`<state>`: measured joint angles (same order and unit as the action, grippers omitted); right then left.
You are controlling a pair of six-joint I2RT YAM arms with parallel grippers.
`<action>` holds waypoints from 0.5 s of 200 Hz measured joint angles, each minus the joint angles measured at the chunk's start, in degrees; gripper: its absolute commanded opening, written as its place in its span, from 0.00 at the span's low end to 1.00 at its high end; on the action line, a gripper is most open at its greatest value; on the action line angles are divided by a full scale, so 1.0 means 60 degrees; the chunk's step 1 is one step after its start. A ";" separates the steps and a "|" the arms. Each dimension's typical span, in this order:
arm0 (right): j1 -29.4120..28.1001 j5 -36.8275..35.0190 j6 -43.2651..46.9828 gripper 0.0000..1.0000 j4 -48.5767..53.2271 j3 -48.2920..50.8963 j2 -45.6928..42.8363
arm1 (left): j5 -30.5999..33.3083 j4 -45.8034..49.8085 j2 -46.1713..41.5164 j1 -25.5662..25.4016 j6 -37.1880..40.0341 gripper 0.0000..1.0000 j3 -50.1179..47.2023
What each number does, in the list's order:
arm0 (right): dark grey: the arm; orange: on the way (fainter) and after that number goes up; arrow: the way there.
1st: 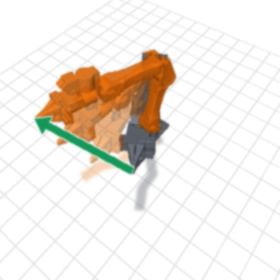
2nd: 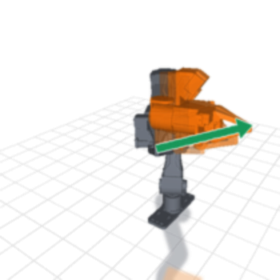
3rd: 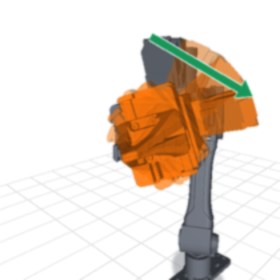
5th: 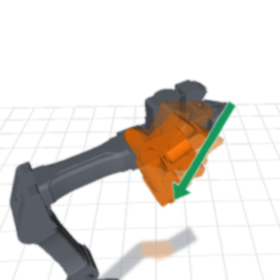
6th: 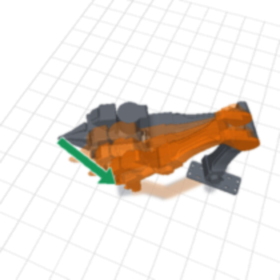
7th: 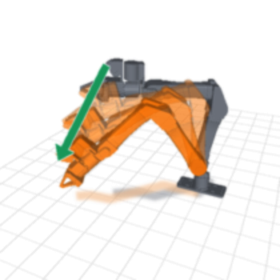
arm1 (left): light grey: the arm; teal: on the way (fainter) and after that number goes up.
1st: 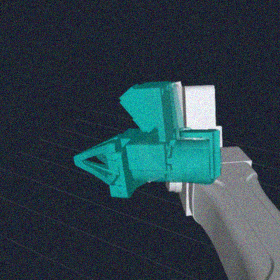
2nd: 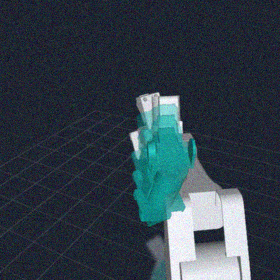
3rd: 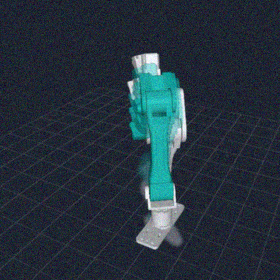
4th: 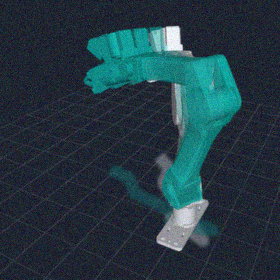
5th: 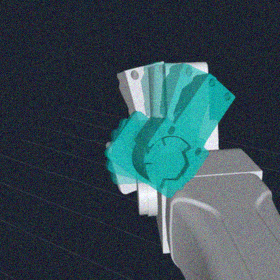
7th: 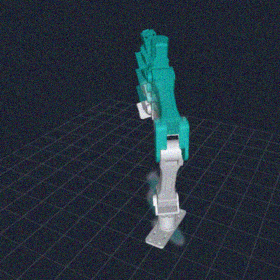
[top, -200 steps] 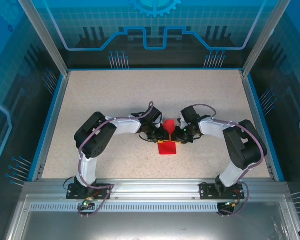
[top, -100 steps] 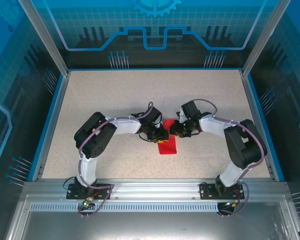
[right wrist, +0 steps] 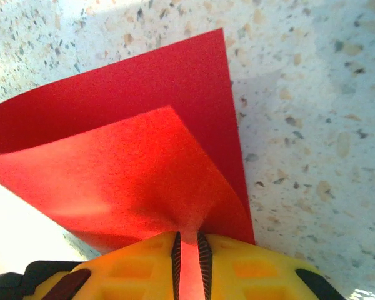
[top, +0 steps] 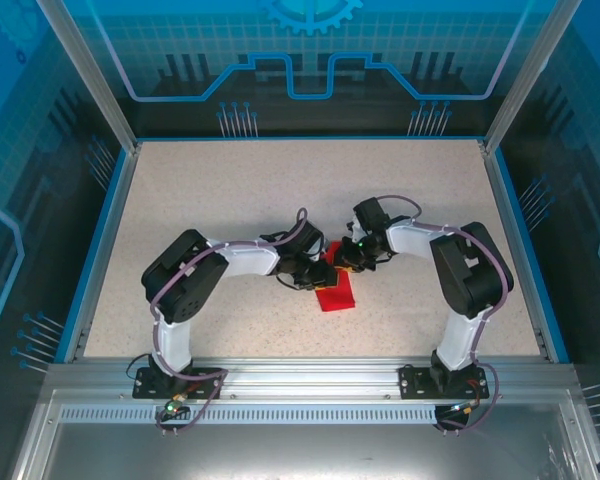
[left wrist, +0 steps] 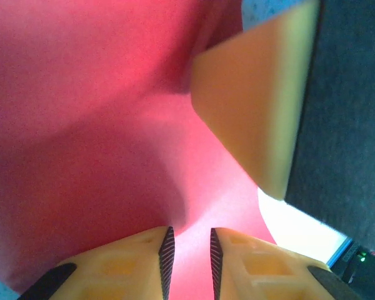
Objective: Fold a paper plane with a square sheet of paper (fold left side to right side)
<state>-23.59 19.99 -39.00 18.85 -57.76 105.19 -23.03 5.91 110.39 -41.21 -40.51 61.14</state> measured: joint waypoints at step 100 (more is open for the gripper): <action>0.0000 0.0036 0.0007 0.20 0.0251 -0.0131 0.0080 | 0.0437 -0.0670 -0.0874 -0.0805 -0.0018 0.31 -0.1213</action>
<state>-23.59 20.21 -38.96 20.36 -58.54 105.67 -20.40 1.89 105.14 -46.04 -40.62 53.87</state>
